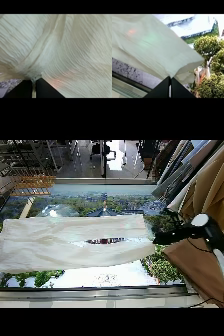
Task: Fold the clothes and pants, and hang the long-sleeved shirts on hangers.
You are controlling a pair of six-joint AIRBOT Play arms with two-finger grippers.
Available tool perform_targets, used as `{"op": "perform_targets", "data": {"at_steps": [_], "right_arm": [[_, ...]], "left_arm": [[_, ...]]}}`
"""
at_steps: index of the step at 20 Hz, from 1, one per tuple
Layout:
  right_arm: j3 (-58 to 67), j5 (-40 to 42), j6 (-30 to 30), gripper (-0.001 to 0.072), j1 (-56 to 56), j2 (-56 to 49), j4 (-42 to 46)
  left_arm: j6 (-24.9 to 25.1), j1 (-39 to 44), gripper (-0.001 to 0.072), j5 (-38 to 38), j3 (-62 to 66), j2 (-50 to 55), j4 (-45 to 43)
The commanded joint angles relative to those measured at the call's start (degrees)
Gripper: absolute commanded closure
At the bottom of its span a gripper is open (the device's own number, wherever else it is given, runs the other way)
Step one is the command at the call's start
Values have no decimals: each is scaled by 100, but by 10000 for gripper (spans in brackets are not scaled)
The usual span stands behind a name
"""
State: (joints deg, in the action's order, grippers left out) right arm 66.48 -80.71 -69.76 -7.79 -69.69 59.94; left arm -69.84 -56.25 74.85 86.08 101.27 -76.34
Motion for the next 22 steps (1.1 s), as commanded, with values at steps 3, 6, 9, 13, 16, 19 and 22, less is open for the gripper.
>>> {"op": "perform_targets", "data": {"at_steps": [3, 6, 9, 13, 16, 19, 22], "right_arm": [[4, -446, -439, 699, 0, 1469, -479], [-234, -542, -778, 698, 179, 1513, -306], [-1384, -804, -1071, 699, 511, 1438, 57], [-2804, -726, -1698, 420, 422, 1438, 918], [-2924, 363, -1821, 395, 136, 1434, 1014], [-2924, 979, -1818, 395, -42, 1198, 848], [-2924, 1200, -1794, 394, -42, 758, 975]], "left_arm": [[0, -22, 697, -22, 7, -4, 4], [0, -22, 697, -24, 7, -2, 4], [0, -22, 698, -22, 7, -2, 7], [0, -22, 697, -46, 7, -2, 4], [0, -22, 697, -63, 7, -2, 4], [0, -22, 697, -63, 7, -2, 4], [0, -22, 697, -61, 7, -2, 4]]}}
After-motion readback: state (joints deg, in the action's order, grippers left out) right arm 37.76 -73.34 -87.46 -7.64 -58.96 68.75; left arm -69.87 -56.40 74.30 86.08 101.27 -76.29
